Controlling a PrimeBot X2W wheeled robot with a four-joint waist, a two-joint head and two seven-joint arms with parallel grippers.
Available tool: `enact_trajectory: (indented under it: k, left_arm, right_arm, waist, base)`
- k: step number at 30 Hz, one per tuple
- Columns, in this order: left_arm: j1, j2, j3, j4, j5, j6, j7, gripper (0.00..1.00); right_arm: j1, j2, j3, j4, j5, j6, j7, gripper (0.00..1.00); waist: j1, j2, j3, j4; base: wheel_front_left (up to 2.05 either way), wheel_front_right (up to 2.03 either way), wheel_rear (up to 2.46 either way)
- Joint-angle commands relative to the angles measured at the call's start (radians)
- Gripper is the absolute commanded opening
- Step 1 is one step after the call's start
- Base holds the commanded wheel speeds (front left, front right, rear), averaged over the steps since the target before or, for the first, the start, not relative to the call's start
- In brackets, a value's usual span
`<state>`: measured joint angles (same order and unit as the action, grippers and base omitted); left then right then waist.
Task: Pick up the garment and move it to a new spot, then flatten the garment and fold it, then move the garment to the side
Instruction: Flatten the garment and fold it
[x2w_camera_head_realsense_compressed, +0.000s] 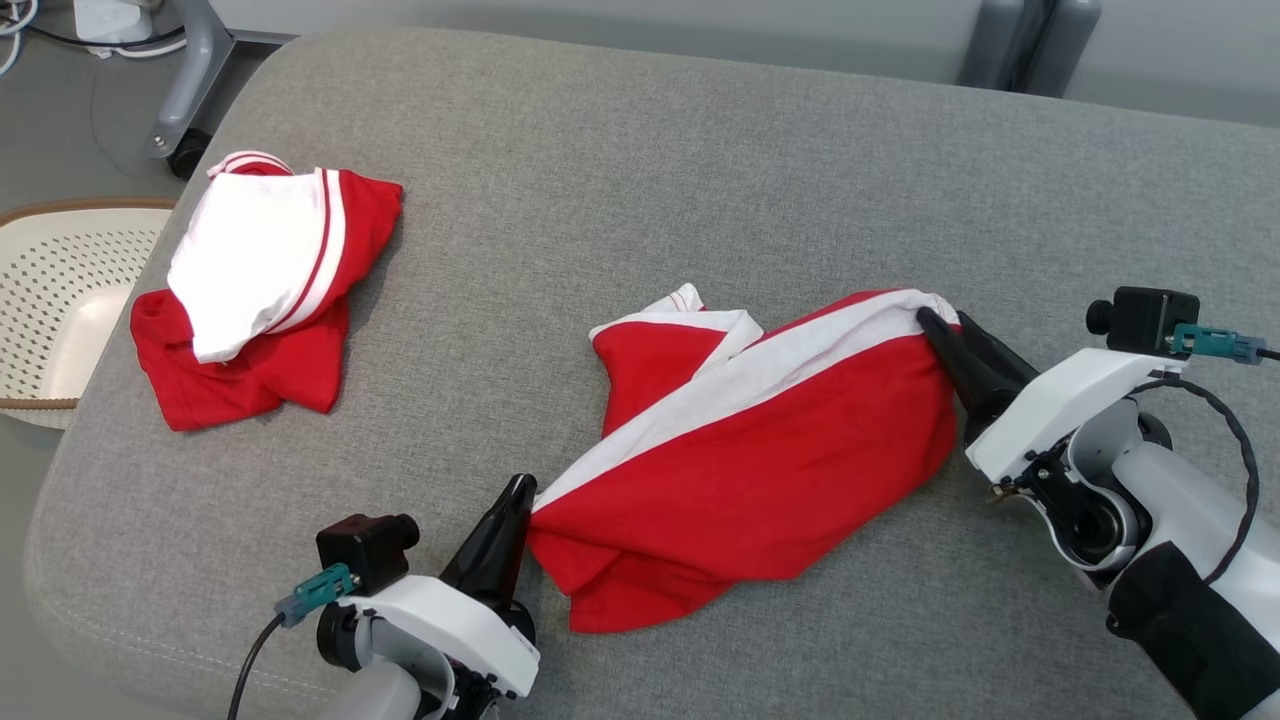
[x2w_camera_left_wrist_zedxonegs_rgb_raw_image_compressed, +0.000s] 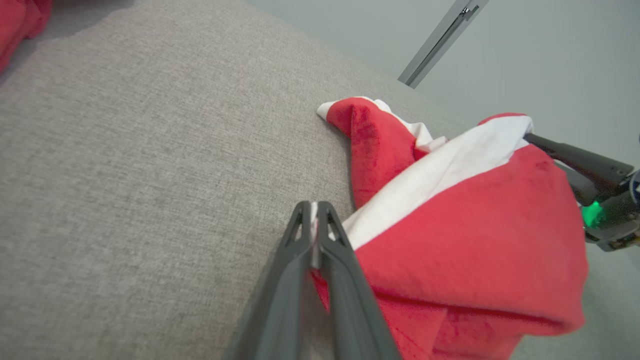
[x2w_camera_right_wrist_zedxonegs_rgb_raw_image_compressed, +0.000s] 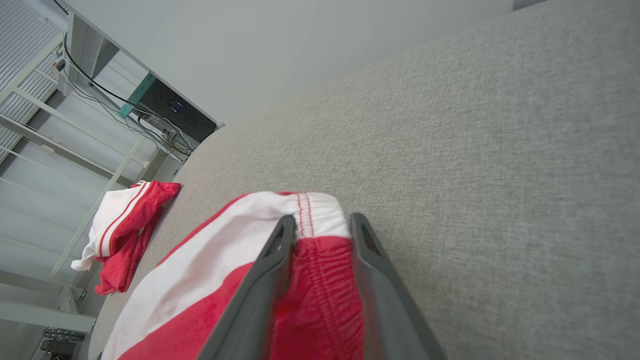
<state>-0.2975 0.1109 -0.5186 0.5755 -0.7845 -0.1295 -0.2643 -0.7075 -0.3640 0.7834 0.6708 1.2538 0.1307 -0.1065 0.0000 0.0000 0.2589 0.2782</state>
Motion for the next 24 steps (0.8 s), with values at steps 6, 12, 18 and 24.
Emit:
enact_trajectory:
  k: [6,12,18,24]
  left_arm:
    - [-0.026,0.001,0.005,0.009,0.005,-0.002,0.0,0.0]
    - [-0.035,0.009,0.022,-0.003,0.018,-0.002,0.0,0.0]
    - [-0.091,0.046,0.066,-0.073,0.062,-0.002,0.0,0.0]
    - [-0.204,0.134,0.094,-0.145,0.119,-0.001,0.0,0.0]
  right_arm:
    - [-0.032,-0.022,0.048,0.002,0.04,0.0,-0.023,0.0]
    - [-0.049,-0.016,0.078,-0.005,0.056,0.0,-0.073,0.0]
    - [-0.061,-0.022,0.068,-0.042,0.041,0.0,-0.152,0.0]
    - [-0.074,-0.016,-0.053,-0.132,-0.041,0.0,-0.16,0.0]
  waist:
    - [0.0,0.0,0.009,0.001]
    - [0.0,0.0,-0.003,-0.017]
    - [0.0,0.0,-0.068,-0.079]
    - [0.0,0.0,-0.151,-0.178]
  base:
    - [0.0,0.0,0.0]
    - [0.0,0.0,0.0]
    - [0.0,0.0,0.0]
    - [0.0,0.0,0.0]
